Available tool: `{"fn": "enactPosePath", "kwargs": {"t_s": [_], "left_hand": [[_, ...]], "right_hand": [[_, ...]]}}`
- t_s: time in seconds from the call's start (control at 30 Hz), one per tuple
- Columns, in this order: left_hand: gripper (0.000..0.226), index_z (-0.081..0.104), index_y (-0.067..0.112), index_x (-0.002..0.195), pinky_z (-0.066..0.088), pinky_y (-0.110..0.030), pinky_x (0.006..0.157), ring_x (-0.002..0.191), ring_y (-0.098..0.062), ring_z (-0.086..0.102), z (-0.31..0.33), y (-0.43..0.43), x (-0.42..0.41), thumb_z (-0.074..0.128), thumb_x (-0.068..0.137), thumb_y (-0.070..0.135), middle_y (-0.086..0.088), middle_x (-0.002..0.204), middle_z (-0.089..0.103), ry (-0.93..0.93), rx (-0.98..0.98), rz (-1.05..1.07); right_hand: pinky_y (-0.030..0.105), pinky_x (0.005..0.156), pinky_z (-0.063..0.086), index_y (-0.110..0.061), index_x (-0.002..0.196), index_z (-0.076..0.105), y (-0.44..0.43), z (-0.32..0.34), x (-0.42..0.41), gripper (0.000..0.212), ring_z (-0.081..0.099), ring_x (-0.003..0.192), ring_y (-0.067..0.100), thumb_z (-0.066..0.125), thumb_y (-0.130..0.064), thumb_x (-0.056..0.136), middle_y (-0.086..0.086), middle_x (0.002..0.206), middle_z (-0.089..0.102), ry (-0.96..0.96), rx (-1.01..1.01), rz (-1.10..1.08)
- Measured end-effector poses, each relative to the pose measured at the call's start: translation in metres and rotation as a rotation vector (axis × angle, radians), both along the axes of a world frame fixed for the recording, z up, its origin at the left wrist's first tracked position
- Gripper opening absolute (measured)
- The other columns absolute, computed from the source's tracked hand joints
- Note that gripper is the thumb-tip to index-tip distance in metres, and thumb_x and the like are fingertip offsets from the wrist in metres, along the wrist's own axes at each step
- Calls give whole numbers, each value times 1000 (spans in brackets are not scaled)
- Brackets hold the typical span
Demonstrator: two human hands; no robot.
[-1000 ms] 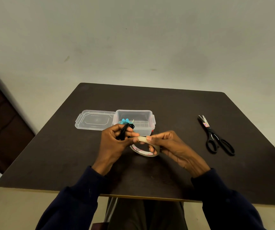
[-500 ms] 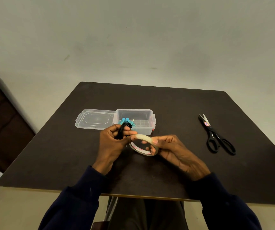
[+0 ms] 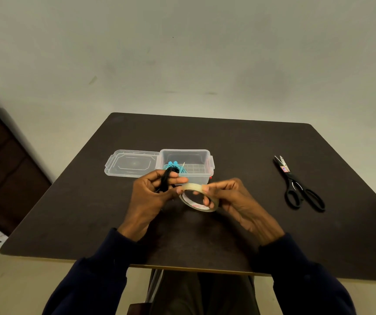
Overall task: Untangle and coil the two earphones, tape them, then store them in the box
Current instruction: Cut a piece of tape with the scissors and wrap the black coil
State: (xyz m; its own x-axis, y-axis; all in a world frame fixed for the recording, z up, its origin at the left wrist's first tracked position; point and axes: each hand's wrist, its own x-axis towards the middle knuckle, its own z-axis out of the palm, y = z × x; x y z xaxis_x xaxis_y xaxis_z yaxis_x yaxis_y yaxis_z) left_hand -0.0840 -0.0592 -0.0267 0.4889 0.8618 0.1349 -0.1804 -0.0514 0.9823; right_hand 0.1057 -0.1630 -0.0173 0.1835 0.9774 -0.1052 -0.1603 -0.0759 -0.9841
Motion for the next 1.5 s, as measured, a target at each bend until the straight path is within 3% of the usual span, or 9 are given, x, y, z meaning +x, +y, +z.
{"fn": "enactPosePath", "kwargs": {"t_s": [0.17, 0.4, 0.6, 0.7, 0.87, 1.03, 1.17, 1.3, 1.5], "left_hand": [[38, 70, 8, 104, 60, -25, 79, 90, -21, 76, 1, -8, 10, 84, 70, 2, -5, 94, 79, 62, 112, -14], [43, 69, 6, 105, 62, -28, 77, 91, -22, 77, -5, -5, 8, 82, 65, 13, -7, 94, 79, 26, 10, 35], [44, 68, 3, 107, 63, -34, 82, 93, -24, 76, -8, -2, 7, 82, 66, 11, -9, 96, 79, 19, -30, 42], [46, 67, 2, 108, 63, -33, 82, 95, -24, 76, -10, -1, 7, 82, 65, 11, -9, 97, 79, 10, -49, 40], [47, 67, 4, 111, 62, -34, 84, 98, -23, 75, -12, 2, 6, 81, 66, 11, -8, 101, 78, -1, -76, 37], [45, 67, 5, 110, 61, -35, 87, 100, -24, 75, -15, 5, 3, 79, 67, 10, -9, 101, 78, -42, -135, 37], [45, 67, 6, 110, 60, -37, 91, 101, -24, 74, -15, 7, 1, 78, 67, 8, -10, 103, 78, -79, -191, 32], [43, 66, 5, 111, 61, -28, 83, 102, -23, 74, -6, 6, -3, 77, 70, 4, -7, 103, 78, -62, -68, 4], [41, 71, 4, 108, 61, -29, 82, 92, -21, 76, -5, 1, 2, 85, 70, 6, -6, 97, 78, 55, 80, 24]], "right_hand": [[18, 55, 45, 13, 97, 73, 4, 6, -5, 47, 53, 55, 10, 76, -31, 80, 10, 64, 65, -104, -21, 25], [19, 60, 52, 0, 98, 79, -2, -2, -1, 25, 60, 63, 13, 71, -16, 80, 15, 72, 65, 122, 6, 54], [20, 66, 54, 9, 112, 72, -1, -9, 3, 28, 62, 68, 13, 63, -8, 91, 19, 82, 65, 134, 3, 75], [21, 71, 56, 2, 111, 76, -3, -9, 4, 27, 63, 73, 13, 63, -12, 91, 22, 90, 65, 136, 8, 109], [23, 77, 58, -9, 112, 78, -6, -6, 3, 35, 64, 83, 15, 74, -23, 80, 39, 121, 55, 183, 11, 150], [24, 79, 58, -12, 110, 79, -7, -5, 2, 27, 67, 86, 16, 63, -9, 88, 31, 117, 63, 182, 7, 143], [25, 75, 57, -7, 107, 79, -4, -5, -3, 22, 64, 77, 17, 62, -10, 94, 29, 101, 65, 48, 19, 80], [21, 59, 52, 6, 104, 76, 2, 6, -8, 27, 57, 59, 15, 67, -18, 95, 13, 71, 67, -124, 6, 28], [25, 59, 48, 8, 91, 76, 12, 7, -19, 36, 53, 56, 18, 73, -28, 88, 12, 65, 64, -121, -22, 15]]}}
